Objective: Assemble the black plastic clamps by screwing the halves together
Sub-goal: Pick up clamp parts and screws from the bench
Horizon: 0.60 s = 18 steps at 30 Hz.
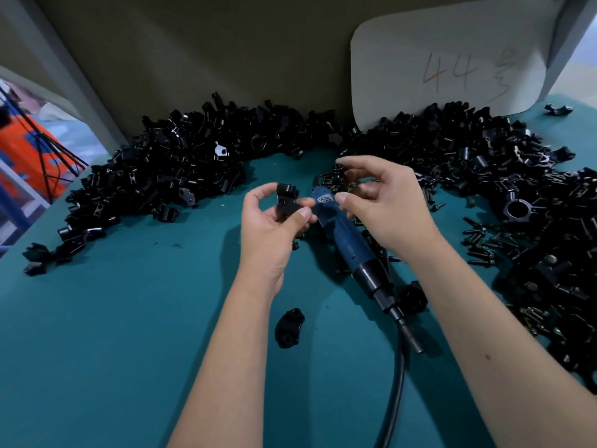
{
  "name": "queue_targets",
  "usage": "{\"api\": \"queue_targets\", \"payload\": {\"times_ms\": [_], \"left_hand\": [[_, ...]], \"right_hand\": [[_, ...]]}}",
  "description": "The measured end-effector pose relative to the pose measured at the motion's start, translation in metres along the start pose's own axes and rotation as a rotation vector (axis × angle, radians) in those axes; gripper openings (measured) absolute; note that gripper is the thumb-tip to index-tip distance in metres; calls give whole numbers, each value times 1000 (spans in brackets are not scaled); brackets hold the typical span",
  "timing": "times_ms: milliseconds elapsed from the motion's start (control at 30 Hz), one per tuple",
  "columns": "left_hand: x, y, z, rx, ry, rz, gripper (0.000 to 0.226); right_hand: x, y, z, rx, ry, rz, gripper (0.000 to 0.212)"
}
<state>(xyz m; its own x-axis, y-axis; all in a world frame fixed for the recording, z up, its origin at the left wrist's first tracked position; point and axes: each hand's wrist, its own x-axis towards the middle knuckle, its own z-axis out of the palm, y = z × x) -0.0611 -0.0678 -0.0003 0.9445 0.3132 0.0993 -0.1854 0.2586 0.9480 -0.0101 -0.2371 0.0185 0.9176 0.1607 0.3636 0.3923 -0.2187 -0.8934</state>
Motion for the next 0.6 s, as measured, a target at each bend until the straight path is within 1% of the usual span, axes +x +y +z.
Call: {"api": "queue_targets", "payload": {"times_ms": [67, 167, 233, 367, 467, 533, 600], "left_hand": [[-1, 0, 0, 53, -3, 12, 43], [-3, 0, -2, 122, -12, 27, 33], [-3, 0, -3, 150, -30, 53, 28], [-4, 0, -2, 183, -82, 86, 30], [-6, 2, -1, 138, -142, 52, 27], [-8, 3, -1, 119, -153, 33, 19], [-9, 4, 0, 84, -163, 18, 18]], "right_hand": [[-1, 1, 0, -139, 46, -99, 41], [-2, 0, -1, -206, 29, -203, 39], [-1, 0, -2, -174, 4, -210, 38], [0, -1, -3, -64, -73, -192, 37], [0, -1, -4, -42, -134, -211, 36], [1, 0, -5, -21, -166, -199, 35], [1, 1, -7, 18, -194, -173, 33]]}}
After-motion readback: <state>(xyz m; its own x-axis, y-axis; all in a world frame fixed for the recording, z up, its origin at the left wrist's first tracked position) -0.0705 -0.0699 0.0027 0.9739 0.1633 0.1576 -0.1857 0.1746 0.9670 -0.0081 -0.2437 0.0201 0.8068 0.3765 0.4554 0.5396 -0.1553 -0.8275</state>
